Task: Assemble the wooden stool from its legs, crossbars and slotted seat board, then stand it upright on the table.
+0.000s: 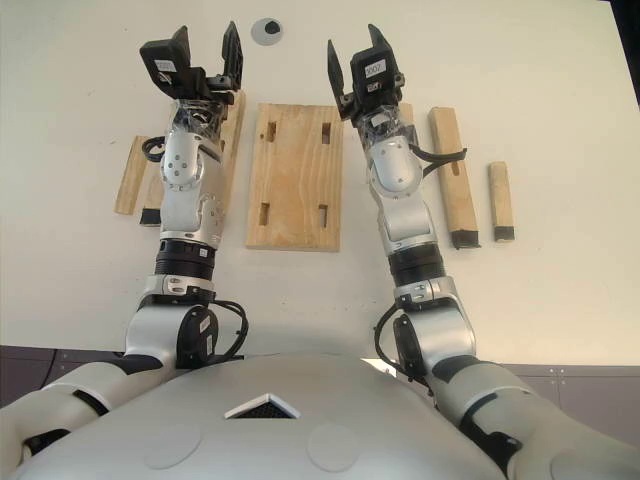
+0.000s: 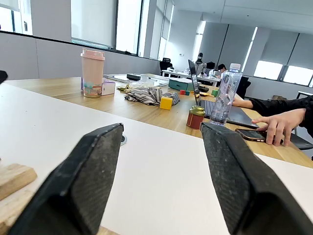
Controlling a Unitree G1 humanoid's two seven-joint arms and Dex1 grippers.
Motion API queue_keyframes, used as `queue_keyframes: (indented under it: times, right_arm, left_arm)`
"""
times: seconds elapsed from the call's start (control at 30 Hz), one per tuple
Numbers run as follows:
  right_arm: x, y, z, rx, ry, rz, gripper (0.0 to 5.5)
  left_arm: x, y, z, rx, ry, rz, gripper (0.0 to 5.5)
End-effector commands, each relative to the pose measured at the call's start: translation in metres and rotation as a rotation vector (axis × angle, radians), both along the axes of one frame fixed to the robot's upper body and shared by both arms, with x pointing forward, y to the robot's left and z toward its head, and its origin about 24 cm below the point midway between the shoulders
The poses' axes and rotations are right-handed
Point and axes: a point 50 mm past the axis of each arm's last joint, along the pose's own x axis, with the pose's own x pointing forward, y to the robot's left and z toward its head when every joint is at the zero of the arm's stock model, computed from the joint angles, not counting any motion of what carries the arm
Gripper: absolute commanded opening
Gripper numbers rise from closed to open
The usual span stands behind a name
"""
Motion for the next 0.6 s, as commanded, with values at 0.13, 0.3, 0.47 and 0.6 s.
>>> queue_keyframes:
  times: [0.13, 0.3, 0.47, 0.6]
  right_arm:
    - [0.002, -0.002, 0.006, 0.080, -0.020, -0.057, 2.91]
    - [0.010, -0.017, 0.008, 0.146, 0.014, -0.095, 2.91]
    - [0.009, -0.013, 0.006, 0.151, 0.022, -0.087, 2.91]
    - [0.010, -0.013, 0.006, 0.143, 0.025, -0.076, 2.91]
  left_arm:
    - [0.000, 0.000, -0.002, 0.049, 0.026, 0.030, 3.78]
    - [0.003, 0.015, 0.000, 0.068, 0.011, 0.159, 3.78]
    - [0.003, 0.013, 0.002, -0.024, 0.014, 0.122, 3.78]
    - [-0.001, 0.011, 0.007, -0.042, -0.033, 0.093, 3.78]
